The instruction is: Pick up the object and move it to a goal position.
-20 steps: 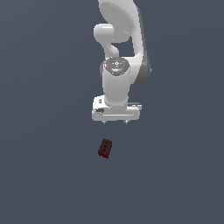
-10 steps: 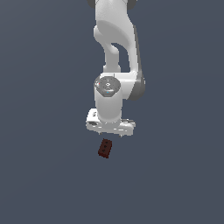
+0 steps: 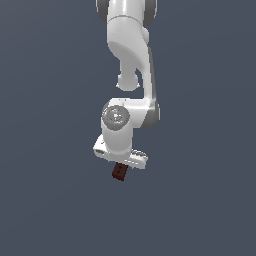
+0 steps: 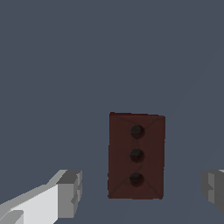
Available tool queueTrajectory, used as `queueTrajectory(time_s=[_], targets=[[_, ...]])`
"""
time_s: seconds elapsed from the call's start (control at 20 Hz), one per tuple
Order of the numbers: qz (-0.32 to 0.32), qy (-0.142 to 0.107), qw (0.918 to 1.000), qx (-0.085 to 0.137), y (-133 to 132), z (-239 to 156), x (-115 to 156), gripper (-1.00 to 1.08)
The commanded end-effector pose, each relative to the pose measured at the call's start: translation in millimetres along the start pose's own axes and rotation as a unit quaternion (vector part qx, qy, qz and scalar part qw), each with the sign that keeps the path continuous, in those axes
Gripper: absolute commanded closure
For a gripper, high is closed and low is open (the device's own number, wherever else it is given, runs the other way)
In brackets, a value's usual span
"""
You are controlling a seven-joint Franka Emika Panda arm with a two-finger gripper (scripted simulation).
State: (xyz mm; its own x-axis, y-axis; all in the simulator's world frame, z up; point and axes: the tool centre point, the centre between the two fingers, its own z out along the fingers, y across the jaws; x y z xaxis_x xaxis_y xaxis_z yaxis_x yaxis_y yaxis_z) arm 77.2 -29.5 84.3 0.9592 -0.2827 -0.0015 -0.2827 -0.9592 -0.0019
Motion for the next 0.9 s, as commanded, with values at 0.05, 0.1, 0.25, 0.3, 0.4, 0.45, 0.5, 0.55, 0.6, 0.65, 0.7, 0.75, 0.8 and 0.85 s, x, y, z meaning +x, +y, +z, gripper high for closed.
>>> queueTrajectory(time_s=[0.05,0.1,0.25,0.3,0.4,0.45,0.5,0.55,0.6,0.65,0.7,0.75,0.8,0.85], targets=[[0.011,0.001,0.9999,-0.001,2,6,5,-0.92],[0.012,0.001,0.9999,-0.001,2,6,6,-0.92],[0.012,0.0,0.9999,-0.001,2,7,5,-0.92],[0.012,0.0,0.9999,-0.001,2,7,5,-0.92],[0.012,0.0,0.9999,-0.001,2,10,5,-0.92],[0.012,0.0,0.9999,-0.001,2,13,5,-0.92],[0.012,0.0,0.9999,-0.001,2,17,5,-0.92],[0.012,0.0,0.9999,-0.001,2,21,5,-0.92],[0.012,0.0,0.9999,-0.001,3,26,5,-0.92],[0.012,0.0,0.9999,-0.001,2,32,5,-0.92],[0.013,0.001,0.9999,-0.001,3,38,5,-0.92],[0.013,0.001,0.9999,-0.001,3,43,5,-0.92],[0.013,0.001,0.9999,-0.001,3,48,5,-0.92],[0.013,0.001,0.9999,-0.001,3,52,5,-0.92]])
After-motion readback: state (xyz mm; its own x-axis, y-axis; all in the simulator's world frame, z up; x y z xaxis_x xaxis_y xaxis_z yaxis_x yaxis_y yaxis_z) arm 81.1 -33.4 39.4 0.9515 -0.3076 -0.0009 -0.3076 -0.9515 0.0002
